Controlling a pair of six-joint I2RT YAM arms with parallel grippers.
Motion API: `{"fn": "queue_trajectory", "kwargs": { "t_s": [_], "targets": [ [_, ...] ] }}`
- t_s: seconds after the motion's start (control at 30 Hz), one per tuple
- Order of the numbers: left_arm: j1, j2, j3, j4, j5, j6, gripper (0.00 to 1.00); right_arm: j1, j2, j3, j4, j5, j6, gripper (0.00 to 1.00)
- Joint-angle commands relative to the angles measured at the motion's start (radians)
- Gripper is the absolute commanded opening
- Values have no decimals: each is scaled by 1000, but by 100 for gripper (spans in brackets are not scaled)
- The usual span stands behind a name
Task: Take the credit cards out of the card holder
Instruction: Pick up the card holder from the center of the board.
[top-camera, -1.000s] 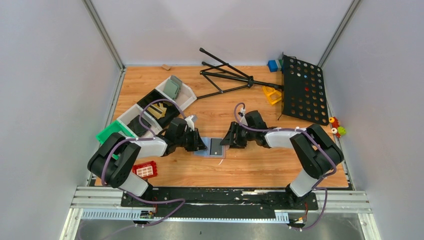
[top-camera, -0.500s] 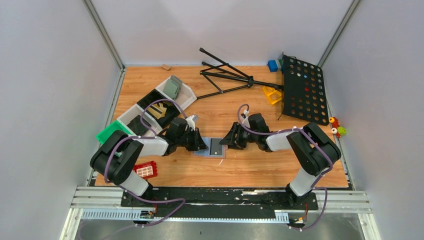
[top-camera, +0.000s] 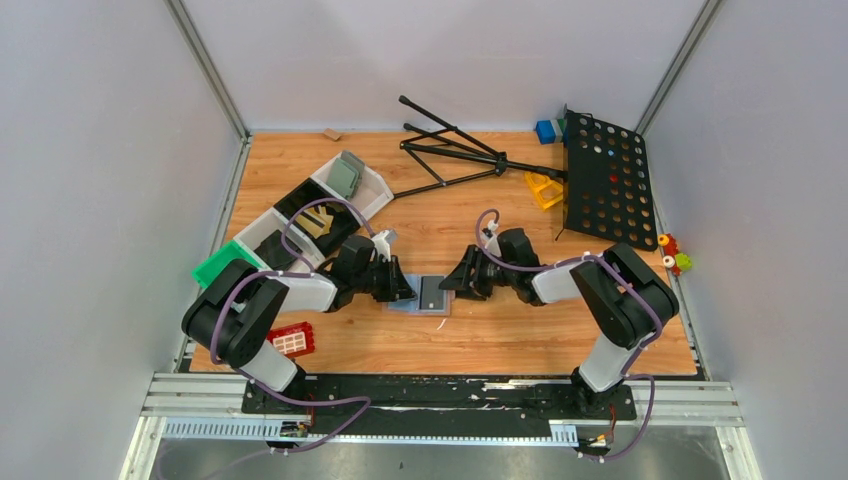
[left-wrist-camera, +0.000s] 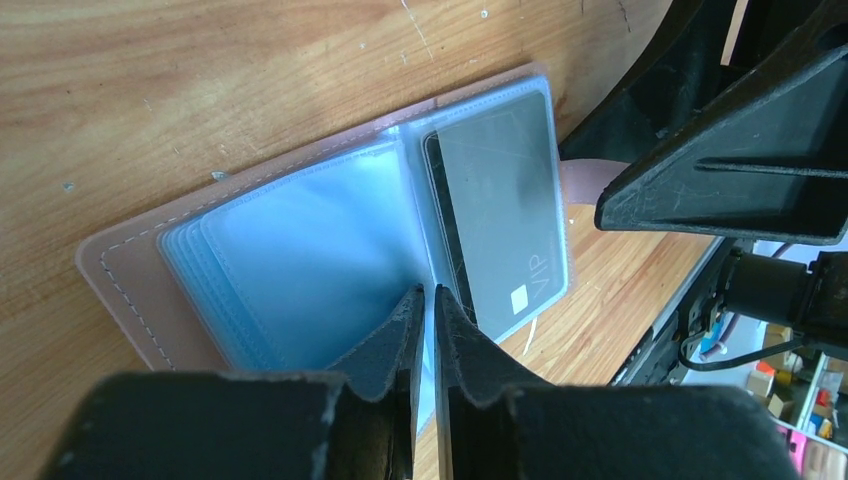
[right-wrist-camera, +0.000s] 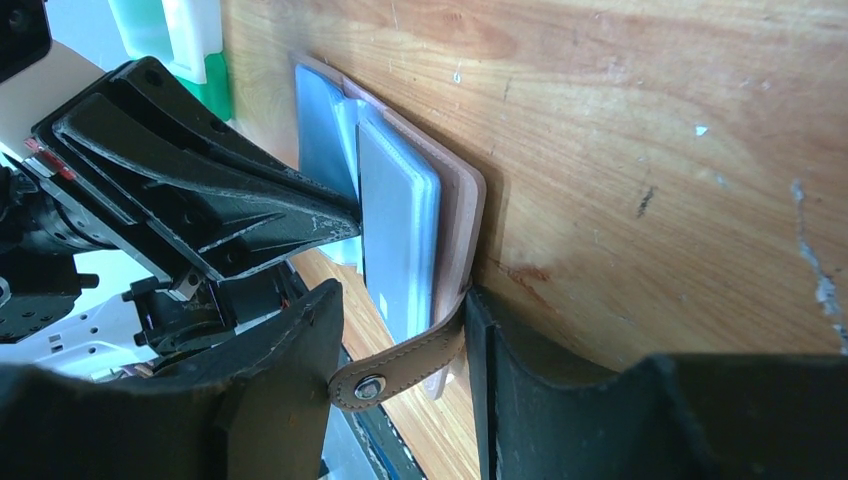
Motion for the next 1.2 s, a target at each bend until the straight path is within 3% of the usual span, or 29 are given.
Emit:
{"fn": "queue_trajectory", "kwargs": {
  "t_s": [0.0, 0.27, 0.43, 1.0, 1.17],
  "targets": [
    [-9, 41, -38, -71, -42, 45, 16, 45, 9, 0, 84, -95, 15, 49],
    [-15, 43, -39, -64, -33, 39, 16, 45, 22, -17, 191, -129, 53, 54],
    [-17, 29, -41, -58, -27, 33, 16, 45, 1, -22, 175, -117, 38, 54],
    [-18, -71, -51, -71, -1, 11, 16, 44, 25, 12, 62, -37, -3, 17],
    [-18, -119, -52, -88, 8, 10, 17, 43, 1, 23, 22, -30, -43, 13]
  ]
}}
